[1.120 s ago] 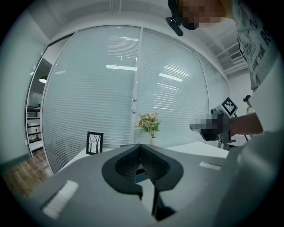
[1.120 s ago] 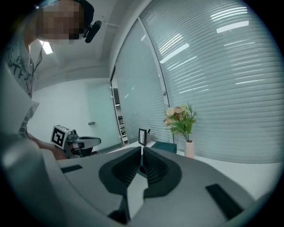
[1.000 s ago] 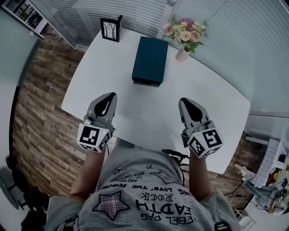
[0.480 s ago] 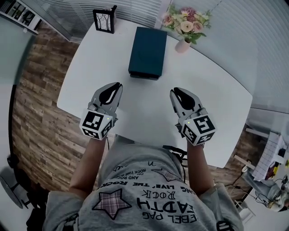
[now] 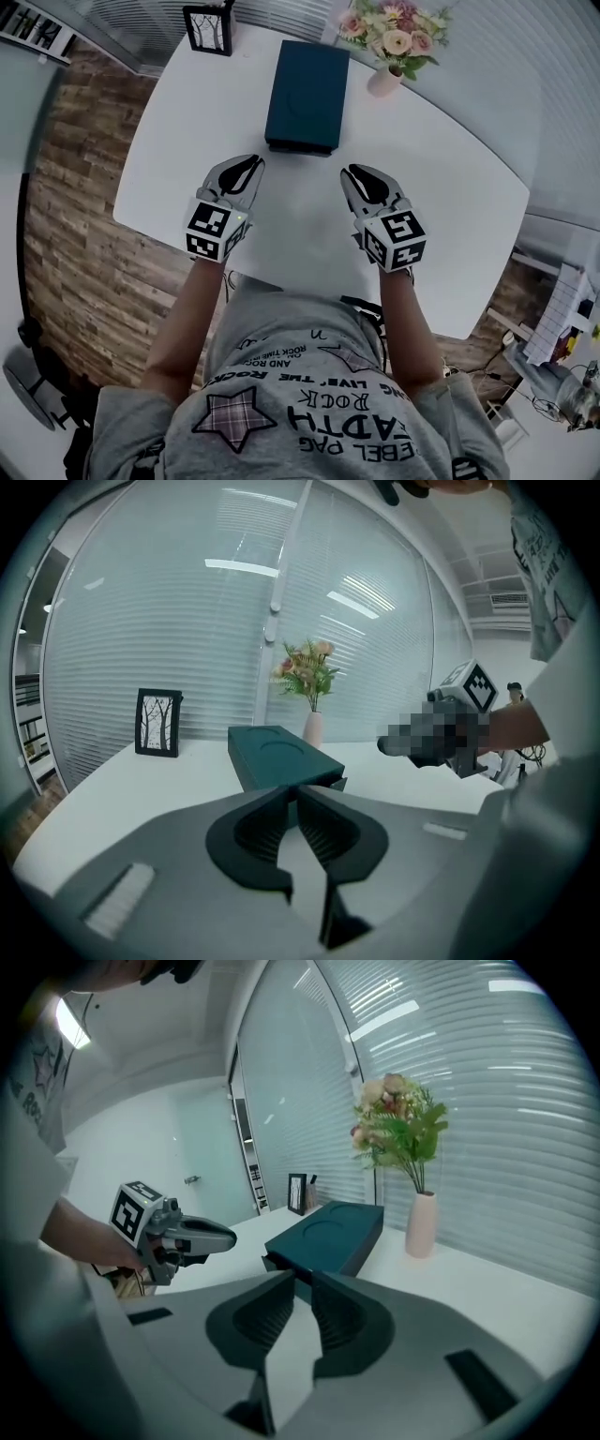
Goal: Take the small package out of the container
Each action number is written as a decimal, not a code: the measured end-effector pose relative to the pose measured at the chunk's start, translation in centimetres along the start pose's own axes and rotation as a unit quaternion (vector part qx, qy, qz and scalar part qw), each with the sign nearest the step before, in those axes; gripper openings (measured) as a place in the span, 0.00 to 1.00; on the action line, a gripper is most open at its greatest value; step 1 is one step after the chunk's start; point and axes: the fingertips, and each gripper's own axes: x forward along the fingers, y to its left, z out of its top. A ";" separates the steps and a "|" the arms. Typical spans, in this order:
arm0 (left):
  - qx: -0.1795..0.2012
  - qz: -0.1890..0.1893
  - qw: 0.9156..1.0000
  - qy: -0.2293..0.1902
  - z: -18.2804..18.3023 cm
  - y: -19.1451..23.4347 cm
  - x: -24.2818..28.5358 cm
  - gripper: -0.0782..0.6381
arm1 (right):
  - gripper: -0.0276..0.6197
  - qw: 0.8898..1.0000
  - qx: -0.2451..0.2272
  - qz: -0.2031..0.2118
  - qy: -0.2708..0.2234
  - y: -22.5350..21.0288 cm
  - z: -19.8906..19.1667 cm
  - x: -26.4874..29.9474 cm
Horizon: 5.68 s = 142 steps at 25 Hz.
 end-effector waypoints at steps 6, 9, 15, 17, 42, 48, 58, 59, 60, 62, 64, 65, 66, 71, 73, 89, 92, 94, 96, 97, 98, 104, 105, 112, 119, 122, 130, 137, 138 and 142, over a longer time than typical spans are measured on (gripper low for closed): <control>0.003 -0.004 1.000 0.026 -1.5 0.6 2.4 0.18 | 0.08 1.000 0.017 0.011 0.010 -0.3 -1.0 2.6; 0.008 -0.014 0.999 0.041 -2.3 0.6 3.4 0.18 | 0.11 1.000 0.019 0.017 0.017 -0.2 -1.5 3.8; 0.015 -0.023 0.997 0.066 -3.6 0.8 5.1 0.19 | 0.25 0.998 0.011 -0.001 0.056 -1.0 -3.3 5.8; 0.012 -0.022 0.997 0.069 -3.8 1.0 5.4 0.19 | 0.25 0.998 0.010 -0.004 0.063 -1.2 -3.7 6.2; -0.004 -0.018 0.997 0.073 -3.6 1.6 5.7 0.19 | 0.12 0.997 -0.008 -0.004 0.079 -1.4 -3.3 7.3; 0.001 -0.019 0.996 0.084 -3.9 1.1 5.1 0.19 | 0.11 0.996 -0.016 0.010 0.092 -0.7 -3.7 6.8; 0.004 -0.021 0.995 0.094 -4.7 0.1 4.3 0.19 | 0.11 0.995 0.000 0.023 0.101 -0.1 -4.6 5.9; 0.003 -0.021 0.995 0.095 -4.8 0.0 4.2 0.19 | 0.11 0.994 -0.001 0.025 0.103 0.0 -4.6 5.8; 0.003 -0.021 0.995 0.096 -4.9 -0.1 4.2 0.19 | 0.11 0.994 -0.002 0.026 0.105 0.0 -4.7 5.8; 0.004 -0.022 0.995 0.098 -5.0 -0.3 4.1 0.19 | 0.11 0.994 -0.003 0.029 0.109 0.1 -4.9 5.6; 0.004 -0.023 0.995 0.100 -5.2 -0.5 3.9 0.19 | 0.11 0.993 -0.005 0.033 0.113 0.3 -5.0 5.5; 0.004 -0.024 0.995 0.101 -5.2 -0.6 3.7 0.19 | 0.11 0.993 -0.006 0.034 0.115 0.5 -5.1 5.4; 0.004 -0.024 0.995 0.102 -5.3 -0.6 3.6 0.19 | 0.10 0.992 -0.008 0.036 0.117 0.6 -5.2 5.3; 0.002 -0.022 0.994 0.103 -5.6 -1.1 2.9 0.19 | 0.10 0.991 -0.012 0.045 0.124 1.2 -5.6 4.8; -0.002 -0.020 0.995 0.102 -5.8 -1.3 2.7 0.19 | 0.10 0.991 -0.013 0.048 0.127 1.5 -5.7 4.6; -0.011 -0.021 0.995 0.101 -7.2 -3.2 0.0 0.19 | 0.10 0.983 -0.028 0.088 0.162 4.1 -7.4 2.8; -0.012 -0.020 0.994 0.103 -7.4 -3.6 -0.3 0.19 | 0.10 0.980 -0.040 0.098 0.171 4.5 -7.7 2.5; -0.012 -0.021 0.994 0.105 -7.6 -3.8 -0.6 0.19 | 0.10 0.978 -0.043 0.103 0.175 4.8 -7.9 2.3; -0.013 -0.022 0.994 0.107 -7.8 -3.9 -0.8 0.19 | 0.10 0.977 -0.043 0.110 0.178 5.1 -8.1 2.2; -0.015 -0.022 0.994 0.107 -7.9 -4.0 -0.9 0.19 | 0.10 0.976 -0.044 0.114 0.180 5.2 -8.2 2.1; -0.016 -0.023 0.994 0.107 -8.0 -4.1 -1.0 0.19 | 0.10 0.975 -0.044 0.118 0.183 5.4 -8.3 2.1; -0.021 -0.026 0.993 0.114 -8.8 -4.9 -1.8 0.19 | 0.10 0.971 -0.045 0.132 0.195 6.1 -9.3 1.4; -0.021 -0.026 0.993 0.115 -8.9 -5.1 -1.9 0.19 | 0.10 0.971 -0.044 0.133 0.196 6.2 -9.4 1.3; -0.021 -0.031 0.992 0.121 -9.7 -5.8 -3.0 0.19 | 0.10 0.966 -0.045 0.148 0.208 7.4 -10.3 0.6; -0.019 -0.038 0.991 0.126 -10.2 -6.4 -3.8 0.19 | 0.10 0.963 -0.046 0.157 0.214 8.3 -10.8 0.1; -0.017 -0.042 0.991 0.128 -10.4 -6.6 -4.0 0.19 | 0.10 0.963 -0.049 0.157 0.216 8.4 -11.0 -0.1; -0.014 -0.051 0.990 0.131 -10.7 -7.1 -4.4 0.19 | 0.10 0.961 -0.053 0.157 0.219 8.7 -11.3 -0.5; -0.015 -0.052 0.990 0.131 -10.9 -7.4 -4.6 0.19 | 0.10 0.961 -0.053 0.156 0.220 8.8 -11.6 -0.7; -0.015 -0.052 0.990 0.130 -10.9 -7.4 -4.6 0.19 | 0.10 0.961 -0.054 0.156 0.221 8.8 -11.6 -0.8; -0.016 -0.054 0.990 0.131 -11.0 -7.6 -4.8 0.19 | 0.10 0.960 -0.056 0.158 0.224 9.0 -11.7 -0.9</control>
